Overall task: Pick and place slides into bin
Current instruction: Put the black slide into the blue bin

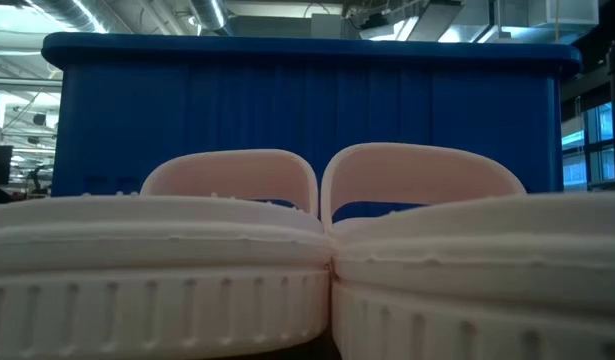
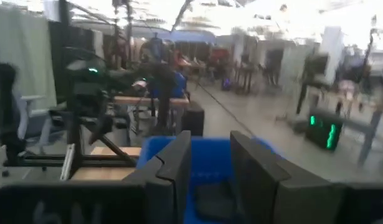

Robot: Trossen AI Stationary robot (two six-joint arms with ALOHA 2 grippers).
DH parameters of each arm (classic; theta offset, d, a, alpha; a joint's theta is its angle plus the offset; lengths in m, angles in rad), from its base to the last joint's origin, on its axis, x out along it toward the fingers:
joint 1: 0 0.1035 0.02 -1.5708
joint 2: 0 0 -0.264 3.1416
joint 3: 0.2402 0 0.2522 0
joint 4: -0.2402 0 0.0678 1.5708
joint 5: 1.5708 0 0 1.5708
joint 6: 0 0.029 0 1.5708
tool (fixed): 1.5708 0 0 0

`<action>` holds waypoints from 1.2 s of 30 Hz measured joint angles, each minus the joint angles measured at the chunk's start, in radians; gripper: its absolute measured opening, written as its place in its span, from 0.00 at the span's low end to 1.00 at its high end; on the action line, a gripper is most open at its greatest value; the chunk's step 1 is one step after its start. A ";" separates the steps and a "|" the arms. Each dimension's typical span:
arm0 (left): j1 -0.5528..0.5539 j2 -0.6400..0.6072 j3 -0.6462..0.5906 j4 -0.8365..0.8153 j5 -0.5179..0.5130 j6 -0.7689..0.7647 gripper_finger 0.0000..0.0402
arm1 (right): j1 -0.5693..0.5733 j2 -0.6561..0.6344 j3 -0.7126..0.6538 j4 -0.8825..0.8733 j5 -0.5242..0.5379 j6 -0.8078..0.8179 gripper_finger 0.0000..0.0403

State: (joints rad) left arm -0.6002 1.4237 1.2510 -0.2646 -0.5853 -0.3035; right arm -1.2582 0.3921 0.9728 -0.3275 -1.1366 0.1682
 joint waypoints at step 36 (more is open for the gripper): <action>0.096 0.000 -0.001 -0.087 -0.002 0.028 0.50 | 1.452 0.335 -0.286 0.068 1.145 -0.049 0.28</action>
State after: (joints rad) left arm -0.5041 1.4239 1.2503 -0.3513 -0.5869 -0.2752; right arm 0.1939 0.7273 0.6872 -0.2595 0.0087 0.1190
